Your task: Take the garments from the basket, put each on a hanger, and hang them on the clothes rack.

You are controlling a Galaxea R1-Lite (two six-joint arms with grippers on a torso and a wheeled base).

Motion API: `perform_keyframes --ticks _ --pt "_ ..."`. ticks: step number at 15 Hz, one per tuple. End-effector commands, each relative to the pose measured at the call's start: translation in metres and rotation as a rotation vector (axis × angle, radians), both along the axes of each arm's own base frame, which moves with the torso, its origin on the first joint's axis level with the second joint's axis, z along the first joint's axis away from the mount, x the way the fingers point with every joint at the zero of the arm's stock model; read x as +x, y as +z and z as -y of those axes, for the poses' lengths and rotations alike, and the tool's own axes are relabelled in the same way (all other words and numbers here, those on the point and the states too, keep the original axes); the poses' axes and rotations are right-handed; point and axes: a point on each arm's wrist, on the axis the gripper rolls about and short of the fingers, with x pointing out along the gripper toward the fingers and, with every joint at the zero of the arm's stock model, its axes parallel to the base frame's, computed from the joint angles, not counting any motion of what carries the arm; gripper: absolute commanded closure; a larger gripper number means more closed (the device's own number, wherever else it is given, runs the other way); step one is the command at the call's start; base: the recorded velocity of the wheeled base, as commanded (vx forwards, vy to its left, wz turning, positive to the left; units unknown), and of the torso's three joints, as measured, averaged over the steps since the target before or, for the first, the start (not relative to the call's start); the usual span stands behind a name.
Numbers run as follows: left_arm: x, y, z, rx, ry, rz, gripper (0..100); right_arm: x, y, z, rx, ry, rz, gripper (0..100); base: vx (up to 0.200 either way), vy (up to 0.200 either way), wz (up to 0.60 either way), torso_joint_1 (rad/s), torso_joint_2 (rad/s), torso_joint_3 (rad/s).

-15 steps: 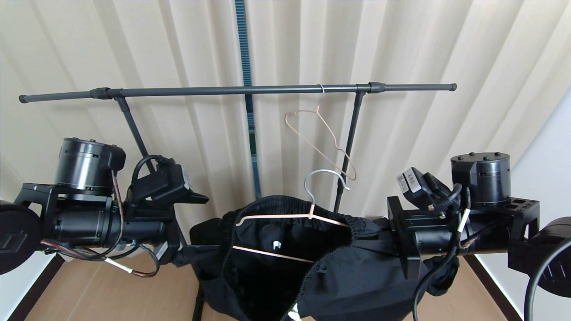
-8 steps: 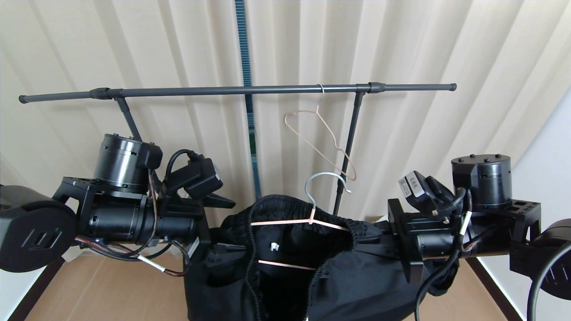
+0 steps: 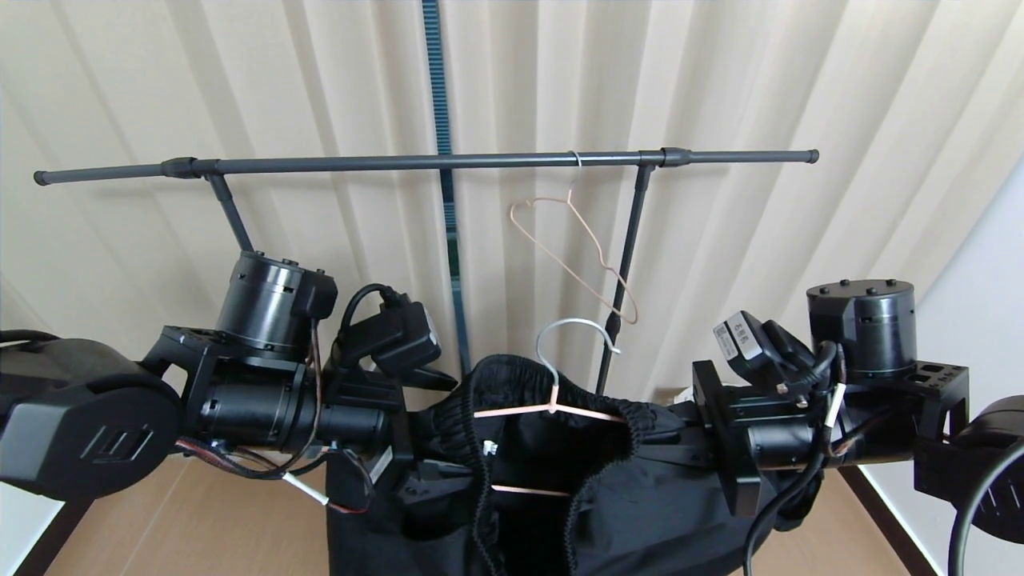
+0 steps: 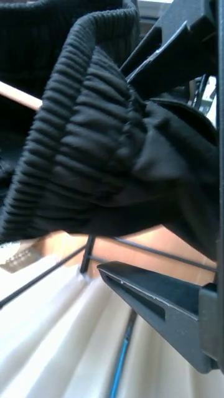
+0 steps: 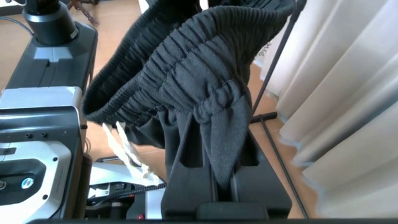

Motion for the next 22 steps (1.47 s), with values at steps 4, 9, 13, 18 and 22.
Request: perform_keyframes --ticks 4,9,13,18,22 --pt "0.0 -0.006 0.005 0.029 0.008 -0.009 100 -0.004 0.005 0.0 0.009 0.007 0.017 100 0.0 0.0 0.0 0.0 0.0 0.0" --pt "-0.011 0.002 -0.002 0.016 0.012 0.013 100 -0.004 0.005 0.0 0.02 0.032 0.01 100 0.0 0.0 0.0 0.0 0.0 0.0" --pt "-0.015 0.011 -0.006 -0.001 0.021 0.04 100 -0.002 0.001 0.0 0.01 0.032 0.054 100 0.0 0.0 0.0 0.0 0.0 0.0" --pt "-0.019 0.019 -0.011 -0.015 0.057 0.049 100 0.002 0.005 0.011 0.017 -0.011 0.07 0 0.0 0.0 0.0 0.0 0.0 0.0" --pt "-0.026 0.018 -0.025 -0.012 0.094 0.051 100 0.008 0.007 0.022 0.017 -0.053 0.08 0 0.0 0.0 0.0 0.0 0.0 0.0"
